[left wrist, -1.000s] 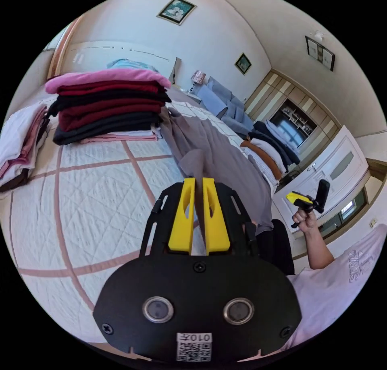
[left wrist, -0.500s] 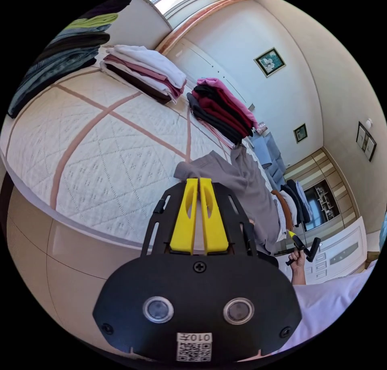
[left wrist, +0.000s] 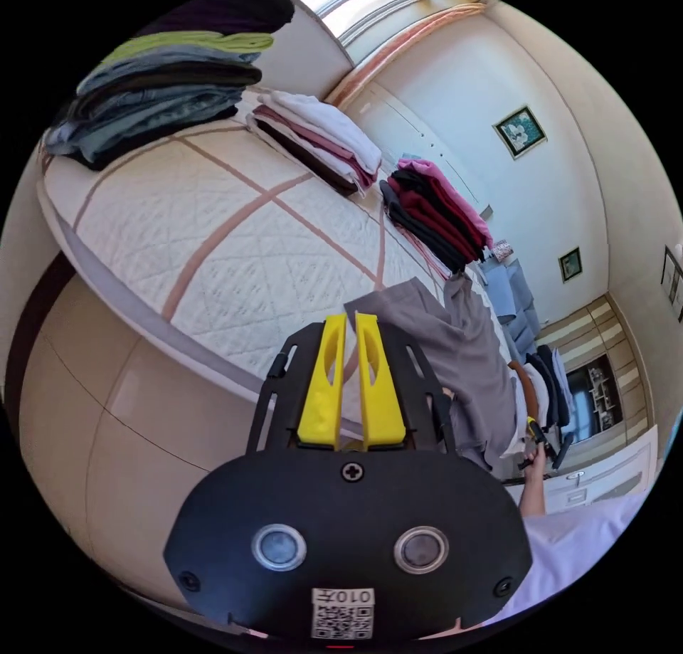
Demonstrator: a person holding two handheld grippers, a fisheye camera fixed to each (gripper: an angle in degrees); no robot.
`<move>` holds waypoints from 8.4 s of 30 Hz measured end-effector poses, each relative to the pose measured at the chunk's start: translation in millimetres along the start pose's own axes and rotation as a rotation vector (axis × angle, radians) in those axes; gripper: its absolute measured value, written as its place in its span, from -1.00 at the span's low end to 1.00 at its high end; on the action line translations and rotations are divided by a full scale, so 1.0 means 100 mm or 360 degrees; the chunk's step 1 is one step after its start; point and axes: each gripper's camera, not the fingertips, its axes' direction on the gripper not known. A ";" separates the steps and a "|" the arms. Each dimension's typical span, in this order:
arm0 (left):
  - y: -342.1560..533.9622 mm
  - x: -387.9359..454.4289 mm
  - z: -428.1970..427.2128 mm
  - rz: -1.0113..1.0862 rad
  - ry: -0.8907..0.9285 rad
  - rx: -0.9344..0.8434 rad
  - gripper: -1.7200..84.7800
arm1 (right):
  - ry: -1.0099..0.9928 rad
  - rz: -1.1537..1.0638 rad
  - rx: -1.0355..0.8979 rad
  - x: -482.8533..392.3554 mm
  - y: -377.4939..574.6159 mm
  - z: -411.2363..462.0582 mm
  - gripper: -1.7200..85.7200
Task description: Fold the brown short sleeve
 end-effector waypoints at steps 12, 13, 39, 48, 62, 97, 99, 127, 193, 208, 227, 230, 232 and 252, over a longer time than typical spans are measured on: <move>0.62 2.26 0.83 0.1196 0.0395 -0.0364 -0.96 | 0.0284 0.0073 -0.0130 0.05 -0.33 0.45 -0.87; 0.65 2.33 0.90 0.1209 0.0407 -0.0385 -0.96 | 0.0389 0.0101 -0.0083 0.11 -0.25 0.32 -0.88; -0.29 4.09 2.50 0.1470 0.0070 -0.0149 -0.78 | 0.0454 0.0235 -0.0104 -0.11 0.95 -0.54 -0.88; -1.25 5.73 4.54 0.1509 -0.0476 -0.0308 -0.69 | 0.0523 0.0038 0.0088 -0.78 1.03 -1.04 -0.92; -1.46 5.71 5.87 0.1127 -0.0376 -0.0630 -0.84 | 0.0390 -0.0097 0.0049 -1.08 1.01 -0.88 -0.92; -0.31 6.86 5.82 0.1968 0.0353 -0.0540 -0.71 | 0.0219 -0.0217 0.0115 -1.77 1.26 -0.99 -0.91; -0.39 6.82 6.05 0.1833 0.0288 -0.0633 -0.69 | 0.0227 -0.0228 0.0115 -1.77 1.24 -0.97 -0.91; -0.20 7.35 6.26 0.2109 0.0606 -0.0852 -0.78 | 0.0297 -0.0156 -0.0040 -1.45 1.37 -0.55 -0.90; -0.66 0.75 0.78 0.0263 -0.0139 -0.0481 -0.68 | -0.0324 -0.0735 -0.0014 -2.50 1.00 -0.41 -0.90; -0.66 1.06 0.22 0.0455 -0.0199 -0.0293 -0.93 | -0.0218 -0.0542 0.0045 -1.77 1.38 -0.83 -0.90; -0.19 0.93 -0.13 0.0298 -0.0016 -0.0093 -0.92 | -0.0255 -0.0511 -0.0009 -1.41 1.24 -0.56 -0.90; -0.33 1.61 -0.31 0.0532 0.0227 0.0082 -0.92 | -0.0245 -0.0495 -0.0005 -1.28 1.21 -0.54 -0.90; -0.28 2.60 -0.34 0.0963 0.0501 0.0125 -0.90 | -0.0248 -0.0482 -0.0005 -1.21 1.16 -0.52 -0.90; 1.47 3.03 0.82 0.1451 0.0043 -0.0405 -0.73 | -0.0886 -0.0531 -0.0369 -1.12 0.60 0.64 -0.79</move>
